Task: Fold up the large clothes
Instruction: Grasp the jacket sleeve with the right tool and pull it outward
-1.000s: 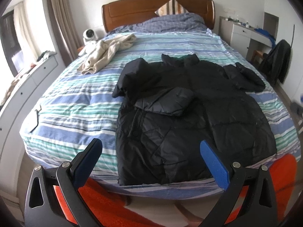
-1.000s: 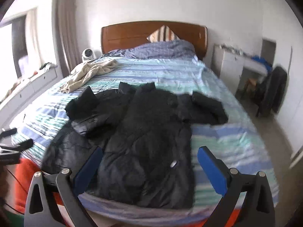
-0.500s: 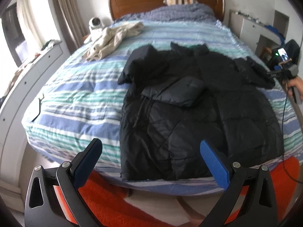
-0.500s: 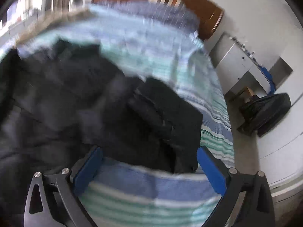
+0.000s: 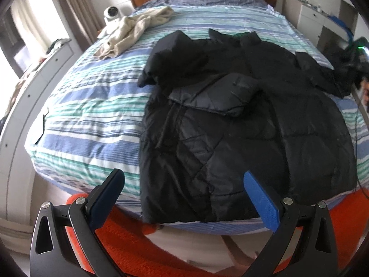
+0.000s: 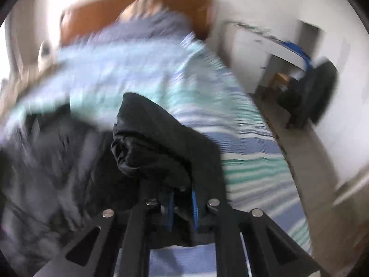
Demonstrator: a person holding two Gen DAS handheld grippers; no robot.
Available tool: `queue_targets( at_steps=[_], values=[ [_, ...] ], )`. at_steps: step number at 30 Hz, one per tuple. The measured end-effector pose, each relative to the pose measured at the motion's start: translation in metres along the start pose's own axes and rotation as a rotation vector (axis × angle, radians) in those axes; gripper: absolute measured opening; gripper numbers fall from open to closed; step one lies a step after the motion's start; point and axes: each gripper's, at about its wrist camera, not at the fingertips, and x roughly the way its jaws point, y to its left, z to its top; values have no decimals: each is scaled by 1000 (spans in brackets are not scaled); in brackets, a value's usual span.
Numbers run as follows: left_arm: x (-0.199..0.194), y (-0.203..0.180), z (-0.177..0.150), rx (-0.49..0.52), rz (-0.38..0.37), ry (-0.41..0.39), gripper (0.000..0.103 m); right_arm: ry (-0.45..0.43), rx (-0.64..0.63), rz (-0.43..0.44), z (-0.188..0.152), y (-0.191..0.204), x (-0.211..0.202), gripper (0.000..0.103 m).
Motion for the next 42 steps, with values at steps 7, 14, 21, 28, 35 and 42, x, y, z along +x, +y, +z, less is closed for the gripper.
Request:
queue_targets(
  at_steps=[7, 14, 21, 28, 35, 42],
  values=[
    [-6, -16, 5, 25, -83, -20, 103, -37, 450, -37, -81, -146, -68, 12],
    [-27, -18, 0, 57, -36, -76, 103, 99, 861, -20, -208, -202, -22, 12],
    [-16, 0, 1, 1, -57, -28, 103, 40, 956, -114, -248, -224, -69, 34],
    [-17, -15, 3, 33, -62, -52, 103, -66, 619, -111, -187, -200, -117, 36],
    [-42, -28, 3, 121, -29, -142, 103, 60, 662, -8, -163, -201, -32, 37],
    [-34, -6, -6, 198, -15, -154, 103, 99, 858, -3, -220, -221, -32, 21]
  ],
)
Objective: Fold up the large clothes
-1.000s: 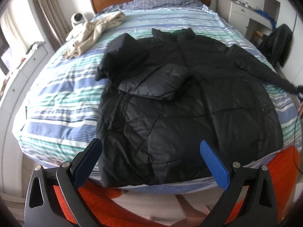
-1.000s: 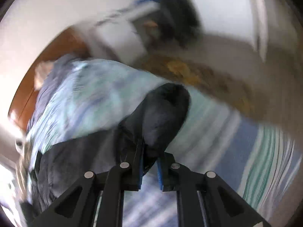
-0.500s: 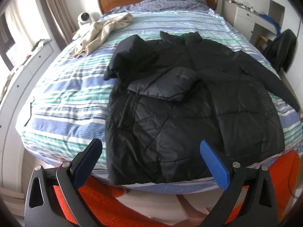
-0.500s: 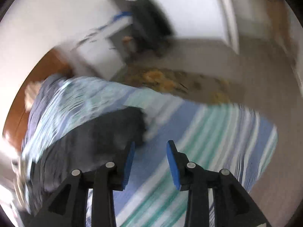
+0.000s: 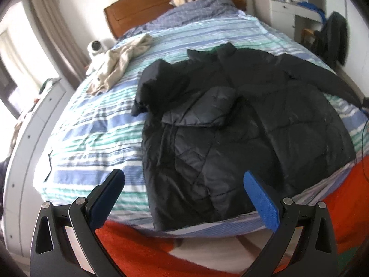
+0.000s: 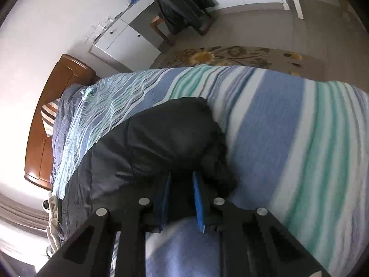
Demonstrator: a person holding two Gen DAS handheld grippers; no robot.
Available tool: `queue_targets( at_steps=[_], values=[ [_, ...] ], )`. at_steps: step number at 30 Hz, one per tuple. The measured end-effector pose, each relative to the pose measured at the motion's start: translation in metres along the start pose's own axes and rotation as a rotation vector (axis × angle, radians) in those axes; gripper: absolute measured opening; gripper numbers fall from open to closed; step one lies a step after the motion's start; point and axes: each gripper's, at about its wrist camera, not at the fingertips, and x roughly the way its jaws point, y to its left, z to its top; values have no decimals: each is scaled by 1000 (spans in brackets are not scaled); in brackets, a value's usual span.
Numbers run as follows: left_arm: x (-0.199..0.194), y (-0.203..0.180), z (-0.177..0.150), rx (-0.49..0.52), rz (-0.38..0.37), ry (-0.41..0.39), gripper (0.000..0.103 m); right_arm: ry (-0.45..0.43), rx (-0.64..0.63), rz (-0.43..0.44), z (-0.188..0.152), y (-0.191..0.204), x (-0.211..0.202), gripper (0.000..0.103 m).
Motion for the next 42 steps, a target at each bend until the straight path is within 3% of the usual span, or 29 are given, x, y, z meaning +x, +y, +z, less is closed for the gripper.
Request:
queue_targets(
  at_steps=[2, 3, 5, 7, 10, 13, 14, 16, 18, 21, 24, 29, 32, 35, 42],
  values=[
    [1, 3, 6, 25, -83, -84, 103, -39, -127, -105, -11, 17, -26, 29],
    [5, 4, 13, 44, -125, -147, 103, -65, -198, -119, -19, 27, -41, 36],
    [23, -3, 27, 88, -137, -176, 103, -109, -304, -106, -41, 42, -68, 41],
    [59, -16, 44, 167, -171, -158, 103, -142, -389, -78, -69, 58, -95, 45],
    [128, -46, 62, 303, -189, -63, 103, -174, -463, -5, -103, 76, -119, 52],
    [187, -58, 72, 302, -215, 47, 98, -178, -518, 61, -135, 92, -124, 55],
    [199, -57, 74, 279, -237, 70, 91, -174, -534, 77, -143, 95, -125, 55],
    [209, -46, 80, 196, -275, 92, 46, -171, -575, 113, -165, 106, -128, 55],
    [200, -23, 86, 109, -284, 72, 29, -178, -603, 129, -182, 112, -131, 55],
    [169, 25, 92, -9, -262, 9, 26, -184, -620, 152, -199, 118, -136, 55],
    [124, 102, 89, -168, -206, -76, 26, -202, -630, 154, -208, 123, -141, 55],
    [87, 235, 63, -425, -10, -149, 23, -202, -632, 147, -217, 129, -142, 55],
    [92, 306, 31, -593, 113, -119, 20, -181, -634, 157, -224, 135, -140, 55],
    [117, 349, 5, -685, 210, -54, 18, -163, -656, 167, -234, 143, -140, 55],
    [192, 400, -45, -902, 246, 125, 16, -139, -731, 181, -254, 158, -149, 55]
  ],
)
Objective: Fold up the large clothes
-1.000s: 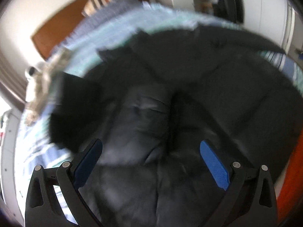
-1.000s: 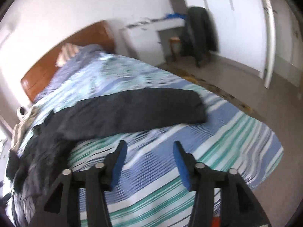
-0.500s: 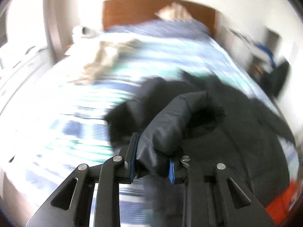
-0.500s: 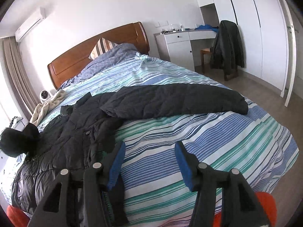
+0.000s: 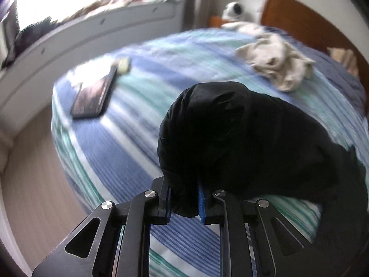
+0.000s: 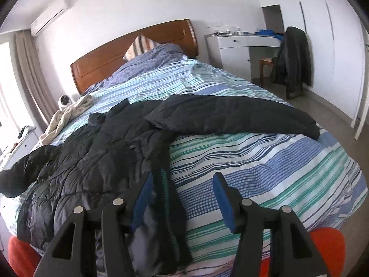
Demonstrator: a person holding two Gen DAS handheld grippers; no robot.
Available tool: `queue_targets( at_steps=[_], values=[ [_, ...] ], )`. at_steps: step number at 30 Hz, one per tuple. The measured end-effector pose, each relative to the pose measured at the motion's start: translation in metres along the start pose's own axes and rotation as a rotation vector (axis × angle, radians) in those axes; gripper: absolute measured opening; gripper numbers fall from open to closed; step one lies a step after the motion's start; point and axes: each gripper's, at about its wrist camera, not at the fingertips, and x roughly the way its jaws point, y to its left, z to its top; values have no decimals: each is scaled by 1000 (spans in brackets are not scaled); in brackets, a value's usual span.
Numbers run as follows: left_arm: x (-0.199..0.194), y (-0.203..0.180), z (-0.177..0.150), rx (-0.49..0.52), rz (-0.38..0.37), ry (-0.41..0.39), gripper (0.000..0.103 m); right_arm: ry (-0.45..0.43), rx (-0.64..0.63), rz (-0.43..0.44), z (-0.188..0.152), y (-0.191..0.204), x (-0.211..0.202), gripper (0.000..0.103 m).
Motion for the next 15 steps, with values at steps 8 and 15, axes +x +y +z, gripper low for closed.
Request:
queue_targets(
  at_steps=[8, 15],
  values=[
    [9, 1, 5, -16, 90, 15, 15, 19, -42, -8, 3, 5, -5, 55],
    [23, -5, 16, 38, 177, 41, 28, 47, -42, -11, 13, -4, -2, 55]
  ],
)
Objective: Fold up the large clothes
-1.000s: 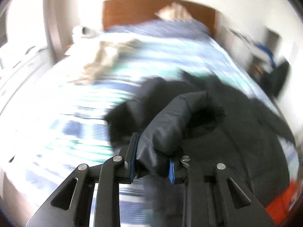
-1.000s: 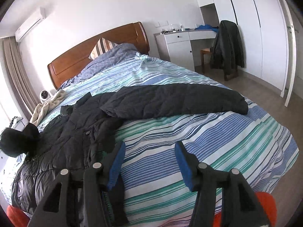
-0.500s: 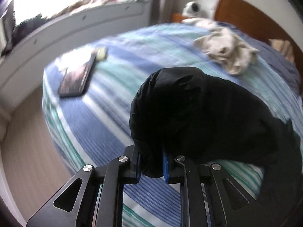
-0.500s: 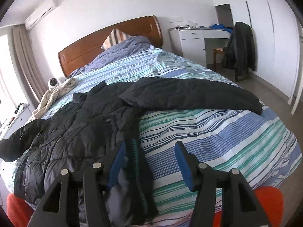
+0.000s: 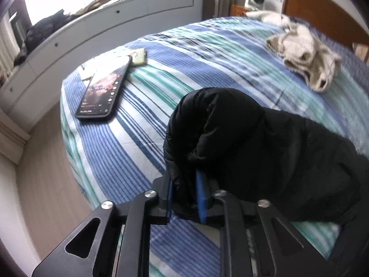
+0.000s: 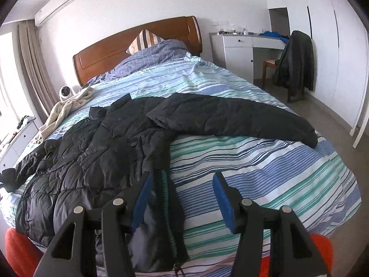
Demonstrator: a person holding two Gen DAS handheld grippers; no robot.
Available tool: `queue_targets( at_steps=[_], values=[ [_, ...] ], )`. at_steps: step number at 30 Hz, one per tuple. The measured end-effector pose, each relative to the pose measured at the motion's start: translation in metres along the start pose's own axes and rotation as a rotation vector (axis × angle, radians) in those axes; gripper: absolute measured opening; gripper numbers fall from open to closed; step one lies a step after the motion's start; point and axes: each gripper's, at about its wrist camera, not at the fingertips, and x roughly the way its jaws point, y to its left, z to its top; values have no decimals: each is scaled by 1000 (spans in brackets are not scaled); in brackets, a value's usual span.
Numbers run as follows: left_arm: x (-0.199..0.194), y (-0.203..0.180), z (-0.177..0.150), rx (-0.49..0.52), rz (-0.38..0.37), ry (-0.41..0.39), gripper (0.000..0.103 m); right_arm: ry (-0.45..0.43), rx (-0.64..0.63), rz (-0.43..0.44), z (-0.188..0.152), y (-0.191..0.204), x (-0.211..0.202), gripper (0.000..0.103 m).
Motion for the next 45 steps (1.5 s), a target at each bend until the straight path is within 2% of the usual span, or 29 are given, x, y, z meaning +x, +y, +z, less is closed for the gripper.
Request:
queue_targets(
  at_steps=[1, 2, 3, 4, 6, 8, 9, 10, 12, 14, 15, 18, 20, 21, 22, 24, 25, 27, 29, 30, 32, 33, 34, 35, 36, 37, 39, 42, 45],
  values=[
    [-6, -2, -4, 26, 31, -14, 46, 16, -9, 8, 1, -1, 1, 55],
    [-15, -4, -9, 58, 51, -37, 57, 35, -21, 11, 1, -1, 2, 59],
    [-26, -5, -16, 87, 50, -71, 73, 52, -32, 9, 1, -1, 3, 62],
    [-38, -6, -24, 112, 38, -101, 78, 68, -41, 7, 0, -2, 5, 66],
    [-62, -8, -41, 165, -15, -126, 78, 115, -54, 24, -3, -4, 9, 67],
    [-85, -15, -62, 218, -127, -109, 78, 162, -55, 61, -5, -5, 15, 67],
    [-99, -22, -78, 263, -229, -75, 78, 179, -54, 76, -5, -5, 17, 67],
    [-106, -28, -88, 292, -293, -51, 79, 202, -53, 102, -6, -4, 20, 67],
    [-128, -55, -128, 426, -485, 33, 81, 245, -71, 151, -8, 0, 26, 67],
    [-141, -79, -161, 538, -577, 72, 85, 288, -104, 180, -13, 7, 35, 67],
    [-148, -96, -189, 617, -613, 88, 87, 322, -127, 193, -17, 12, 43, 67],
    [-148, -128, -240, 745, -621, 128, 87, 371, -169, 205, -30, 20, 56, 67],
    [-139, -142, -266, 803, -571, 139, 87, 367, -184, 213, -36, 24, 58, 67],
    [-134, -146, -276, 814, -544, 142, 84, 367, -181, 215, -35, 24, 58, 64],
    [-132, -146, -280, 812, -543, 147, 69, 372, -168, 221, -35, 24, 56, 35],
    [-134, -144, -282, 799, -599, 179, 43, 383, -138, 233, -30, 22, 52, 25],
    [-137, -142, -282, 806, -593, 166, 37, 383, -135, 233, -29, 23, 47, 21],
    [-140, -138, -282, 832, -580, 148, 36, 383, -160, 222, -30, 28, 40, 20],
    [-130, -136, -285, 817, -580, 165, 40, 380, -182, 200, -37, 31, 40, 21],
    [-126, -136, -287, 802, -578, 174, 46, 370, -182, 184, -42, 31, 44, 21],
    [-126, -136, -290, 770, -578, 173, 48, 370, -172, 147, -46, 32, 50, 29],
    [-130, -135, -290, 762, -567, 163, 55, 368, -175, 134, -46, 32, 48, 32],
    [-135, -133, -290, 758, -557, 149, 65, 363, -187, 119, -44, 34, 45, 38],
    [-139, -131, -292, 754, -553, 132, 69, 352, -200, 106, -42, 34, 40, 43],
    [-146, -127, -291, 744, -558, 111, 75, 337, -210, 93, -41, 35, 36, 56],
    [-155, -121, -289, 727, -571, 91, 77, 313, -218, 73, -38, 35, 29, 64],
    [-170, -115, -284, 705, -585, 60, 79, 268, -225, 47, -29, 35, 15, 64],
    [-199, -110, -270, 670, -582, -38, 89, 200, -219, 24, -13, 38, -3, 67],
    [-227, -115, -263, 634, -592, -137, 93, 140, -200, 56, 2, 46, -14, 69]
  ],
)
